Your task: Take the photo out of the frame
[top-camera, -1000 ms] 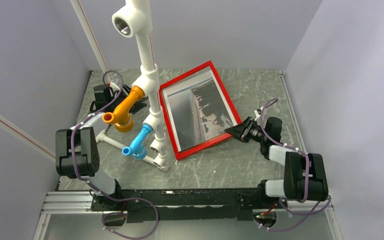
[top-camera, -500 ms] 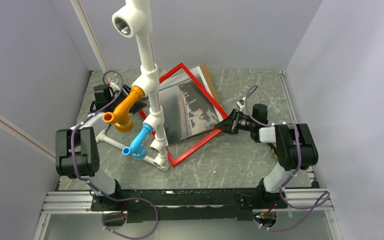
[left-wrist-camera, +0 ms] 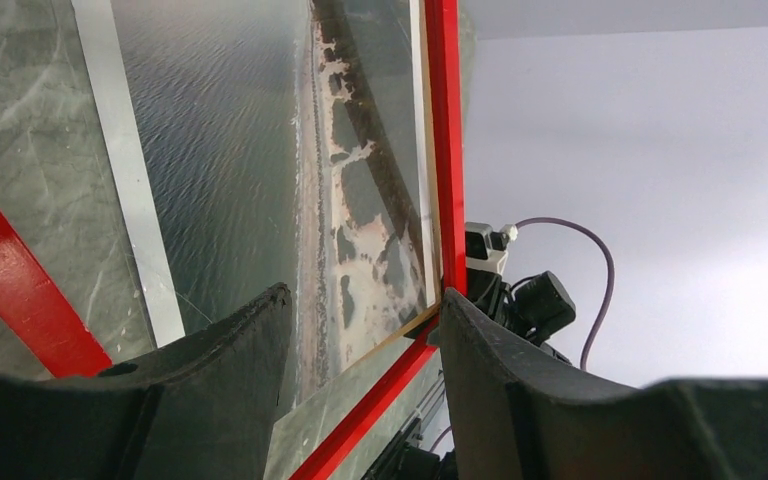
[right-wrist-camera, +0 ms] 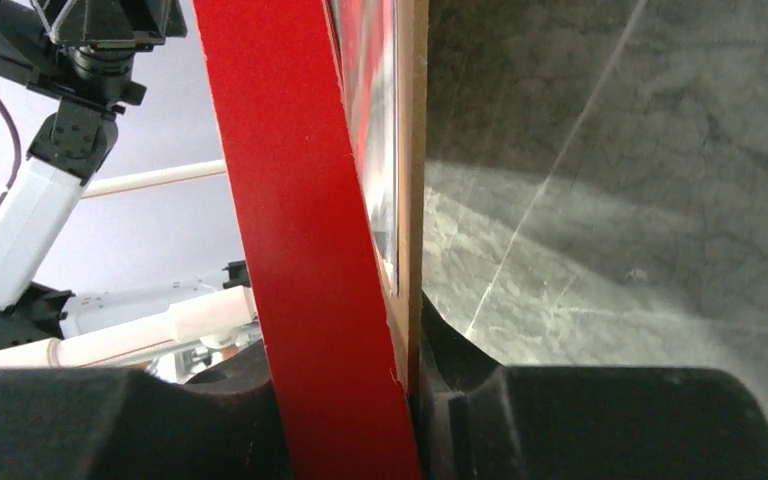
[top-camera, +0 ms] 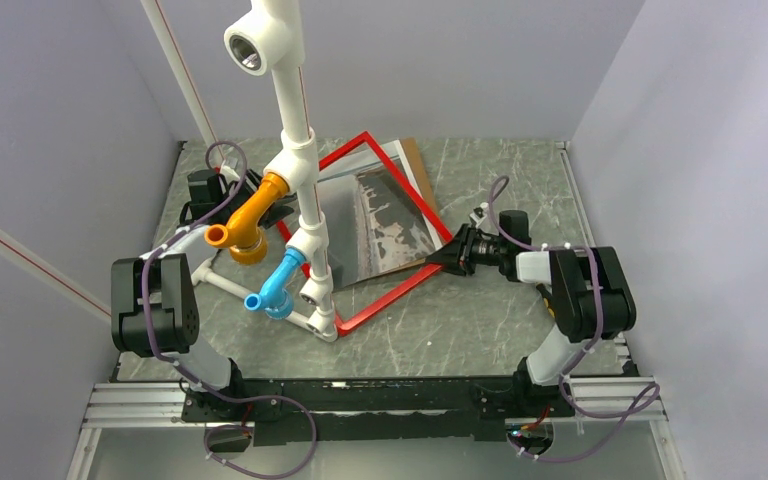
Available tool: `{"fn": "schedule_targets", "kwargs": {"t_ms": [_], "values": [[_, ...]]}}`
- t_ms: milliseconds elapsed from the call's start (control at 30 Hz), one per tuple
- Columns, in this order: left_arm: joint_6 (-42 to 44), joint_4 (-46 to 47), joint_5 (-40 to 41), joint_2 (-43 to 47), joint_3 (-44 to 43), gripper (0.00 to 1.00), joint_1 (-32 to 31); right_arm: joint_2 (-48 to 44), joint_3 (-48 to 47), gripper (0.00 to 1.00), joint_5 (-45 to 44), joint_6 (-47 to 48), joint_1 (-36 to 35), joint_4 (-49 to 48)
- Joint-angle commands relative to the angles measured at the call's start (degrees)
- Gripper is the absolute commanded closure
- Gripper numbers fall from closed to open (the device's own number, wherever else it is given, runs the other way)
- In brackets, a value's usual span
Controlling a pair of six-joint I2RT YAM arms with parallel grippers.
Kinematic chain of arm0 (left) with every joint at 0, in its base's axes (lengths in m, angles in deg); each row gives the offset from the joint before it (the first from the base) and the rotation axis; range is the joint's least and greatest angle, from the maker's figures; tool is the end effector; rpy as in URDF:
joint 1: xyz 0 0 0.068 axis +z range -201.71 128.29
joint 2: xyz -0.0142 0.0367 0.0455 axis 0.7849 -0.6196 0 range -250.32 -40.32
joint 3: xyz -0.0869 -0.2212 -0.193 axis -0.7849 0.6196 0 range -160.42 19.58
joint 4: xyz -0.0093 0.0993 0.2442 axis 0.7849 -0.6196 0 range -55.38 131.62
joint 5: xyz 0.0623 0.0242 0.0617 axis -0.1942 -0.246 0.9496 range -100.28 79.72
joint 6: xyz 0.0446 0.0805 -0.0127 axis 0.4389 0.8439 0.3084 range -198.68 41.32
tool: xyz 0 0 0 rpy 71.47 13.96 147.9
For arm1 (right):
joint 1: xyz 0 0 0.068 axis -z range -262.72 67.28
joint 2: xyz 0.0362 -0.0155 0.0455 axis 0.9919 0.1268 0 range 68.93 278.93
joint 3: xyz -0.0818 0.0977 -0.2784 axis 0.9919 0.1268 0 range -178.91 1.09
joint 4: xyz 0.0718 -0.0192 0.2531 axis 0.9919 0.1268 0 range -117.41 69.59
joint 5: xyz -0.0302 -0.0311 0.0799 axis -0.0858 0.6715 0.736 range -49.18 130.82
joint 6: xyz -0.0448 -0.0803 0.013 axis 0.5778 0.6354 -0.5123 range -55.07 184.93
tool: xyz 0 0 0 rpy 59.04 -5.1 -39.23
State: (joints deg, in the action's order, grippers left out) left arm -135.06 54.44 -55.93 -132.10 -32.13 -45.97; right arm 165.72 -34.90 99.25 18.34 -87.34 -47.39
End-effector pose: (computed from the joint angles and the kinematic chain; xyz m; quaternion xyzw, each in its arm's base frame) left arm 0.3792 -0.0220 0.2376 -0.2331 0.7783 -0.5046 0.2920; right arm 0.3107 0.0966 0.1461 0.0945 0.8137 0.5572 0.1357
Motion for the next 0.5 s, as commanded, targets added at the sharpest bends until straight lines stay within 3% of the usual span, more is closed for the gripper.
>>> {"fn": "schedule_targets", "kwargs": {"t_ms": [0, 100, 267, 333, 467], "values": [[0.62, 2.40, -0.53, 0.93, -0.94, 0.40, -0.31, -5.77, 2.75, 0.77, -16.39, 6.97, 0.43, 7.29], [0.31, 2.81, -0.67, 0.84, -0.76, 0.40, -0.36, -8.36, 5.31, 0.66, -20.68, 4.10, 1.47, 8.52], [0.63, 2.56, -0.75, 0.74, -0.95, 0.40, -0.57, -13.47, 5.53, 0.25, -31.50, 6.98, 1.75, 18.81], [0.67, 2.56, -0.76, 0.77, -1.03, 0.40, -0.56, -15.13, 4.13, 0.17, -35.21, 9.41, 1.78, 24.78], [0.88, 2.42, -0.92, 0.61, -1.21, 0.40, -0.68, -20.11, 2.50, 0.11, -43.10, 13.36, 1.73, 32.69]]}}
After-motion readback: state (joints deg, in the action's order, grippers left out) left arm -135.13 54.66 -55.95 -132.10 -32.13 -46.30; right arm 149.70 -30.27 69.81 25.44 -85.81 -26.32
